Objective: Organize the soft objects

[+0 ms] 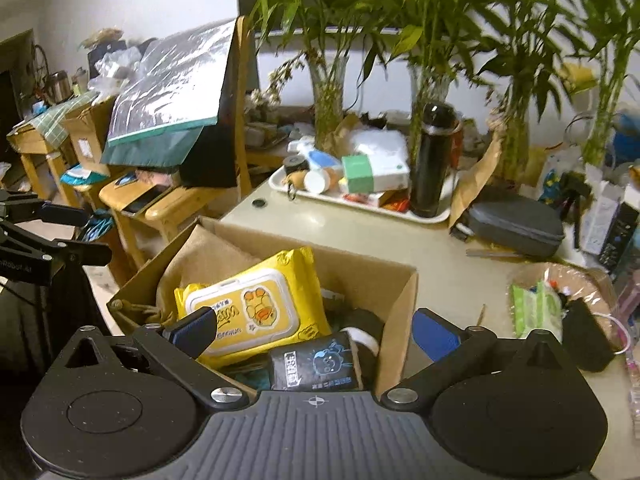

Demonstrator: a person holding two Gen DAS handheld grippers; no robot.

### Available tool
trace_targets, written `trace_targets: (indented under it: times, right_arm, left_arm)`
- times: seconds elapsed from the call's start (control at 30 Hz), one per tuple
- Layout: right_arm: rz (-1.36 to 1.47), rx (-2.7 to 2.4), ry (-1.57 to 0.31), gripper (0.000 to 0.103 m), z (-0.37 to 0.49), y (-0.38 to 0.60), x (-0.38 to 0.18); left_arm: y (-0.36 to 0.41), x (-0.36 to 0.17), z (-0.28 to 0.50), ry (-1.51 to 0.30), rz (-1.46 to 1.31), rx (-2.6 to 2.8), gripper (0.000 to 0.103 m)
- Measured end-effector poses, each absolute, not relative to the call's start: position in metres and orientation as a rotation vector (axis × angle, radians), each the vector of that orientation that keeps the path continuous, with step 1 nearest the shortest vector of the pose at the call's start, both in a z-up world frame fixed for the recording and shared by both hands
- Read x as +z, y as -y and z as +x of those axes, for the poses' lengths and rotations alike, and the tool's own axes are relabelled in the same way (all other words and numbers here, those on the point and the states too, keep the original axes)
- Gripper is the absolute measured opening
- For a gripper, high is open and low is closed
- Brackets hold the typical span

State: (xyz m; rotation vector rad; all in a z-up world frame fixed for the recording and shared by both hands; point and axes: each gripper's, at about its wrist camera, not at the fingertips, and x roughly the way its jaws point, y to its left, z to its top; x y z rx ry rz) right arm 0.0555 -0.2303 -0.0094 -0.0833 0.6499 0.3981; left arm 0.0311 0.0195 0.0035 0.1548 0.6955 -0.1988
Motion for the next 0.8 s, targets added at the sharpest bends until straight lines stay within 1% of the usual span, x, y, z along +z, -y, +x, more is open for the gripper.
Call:
trace_targets:
  times: [0.17, 0.23, 0.27, 0.3, 0.33, 0.43, 0.63, 0.8]
  right_arm:
    - [-0.109, 0.345, -0.556, 0.103, 0.041, 0.228, -0.004]
    - [-0.112, 0.320, -0.527, 0.103, 0.037, 0.228, -0.003]
    - [-0.115, 0.303, -0.516, 0.103, 0.035, 0.227, -0.002]
    - [-0.122, 0.289, -0.512, 0.103, 0.034, 0.227, -0.003]
    - [-0.135, 0.274, -0.506, 0.103, 0.032, 0.226, -0.004]
    - [-0.169, 0.238, -0.500, 0.103, 0.028, 0.222, -0.006]
    - [-0.271, 0.142, -0.489, 0.103, 0.012, 0.208, -0.019]
    - [-0.214, 0.161, -0.591, 0.103, 0.009, 0.206, -0.035]
  left_arm:
    - [-0.019, 0.006, 0.027, -0.664, 0.130, -0.173, 0.079]
    - [-0.020, 0.006, 0.025, -0.647, 0.111, -0.156, 0.082]
    - [-0.020, 0.006, 0.024, -0.633, 0.103, -0.147, 0.089]
    - [-0.021, 0.006, 0.022, -0.615, 0.096, -0.140, 0.100]
    - [-0.021, 0.006, 0.020, -0.598, 0.093, -0.131, 0.103]
    - [-0.019, 0.003, 0.021, -0.620, 0.124, -0.102, 0.103]
    - [-0.018, -0.008, 0.014, -0.671, 0.086, -0.078, 0.103]
    - [-0.012, -0.020, 0.006, -0.705, 0.125, -0.050, 0.103]
